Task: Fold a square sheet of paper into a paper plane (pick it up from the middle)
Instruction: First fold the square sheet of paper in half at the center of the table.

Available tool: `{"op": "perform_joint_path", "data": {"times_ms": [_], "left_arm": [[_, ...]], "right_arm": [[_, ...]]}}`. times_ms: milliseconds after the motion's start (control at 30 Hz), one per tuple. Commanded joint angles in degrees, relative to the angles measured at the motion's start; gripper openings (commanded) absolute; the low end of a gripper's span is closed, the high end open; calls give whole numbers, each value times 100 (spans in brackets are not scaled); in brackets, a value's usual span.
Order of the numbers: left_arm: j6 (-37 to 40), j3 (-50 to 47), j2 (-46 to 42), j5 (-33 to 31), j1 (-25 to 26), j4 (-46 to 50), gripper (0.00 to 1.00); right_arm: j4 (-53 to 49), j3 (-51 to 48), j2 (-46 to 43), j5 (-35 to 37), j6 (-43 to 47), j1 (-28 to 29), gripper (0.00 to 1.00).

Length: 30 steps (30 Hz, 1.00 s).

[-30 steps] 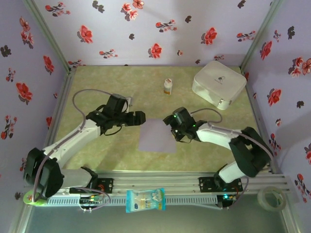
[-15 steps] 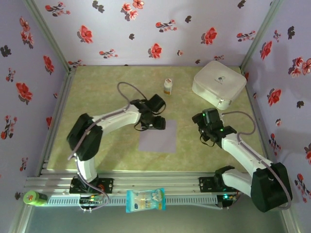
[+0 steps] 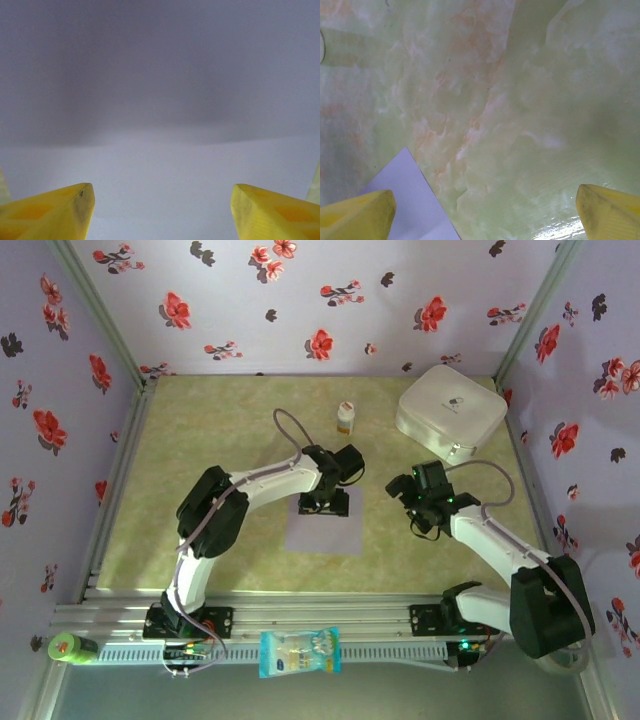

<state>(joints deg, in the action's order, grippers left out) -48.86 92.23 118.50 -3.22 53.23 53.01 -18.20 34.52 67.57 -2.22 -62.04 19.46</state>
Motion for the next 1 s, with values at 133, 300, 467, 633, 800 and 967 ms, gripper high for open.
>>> {"op": "perform_joint_path", "data": {"times_ms": [133,300,467,633,800,967], "left_arm": [[-203,309,299,-33,-67,141,74],[-194,395,426,55,-57,104,75],[-180,412,524,73,-50,87,76],[-187,445,618,74,-26,99,76],[-214,444,731,71,-12,148,77],[-227,436,855,71,27,141,77]], "right_arm": [[220,169,-1,-309,519,-38,99],[290,168,-12,-420,626,-34,99],[294,162,26,-418,616,-39,99],[273,190,122,-470,599,-39,99],[258,191,179,-499,569,-37,99],[246,183,190,-443,540,-39,99]]}}
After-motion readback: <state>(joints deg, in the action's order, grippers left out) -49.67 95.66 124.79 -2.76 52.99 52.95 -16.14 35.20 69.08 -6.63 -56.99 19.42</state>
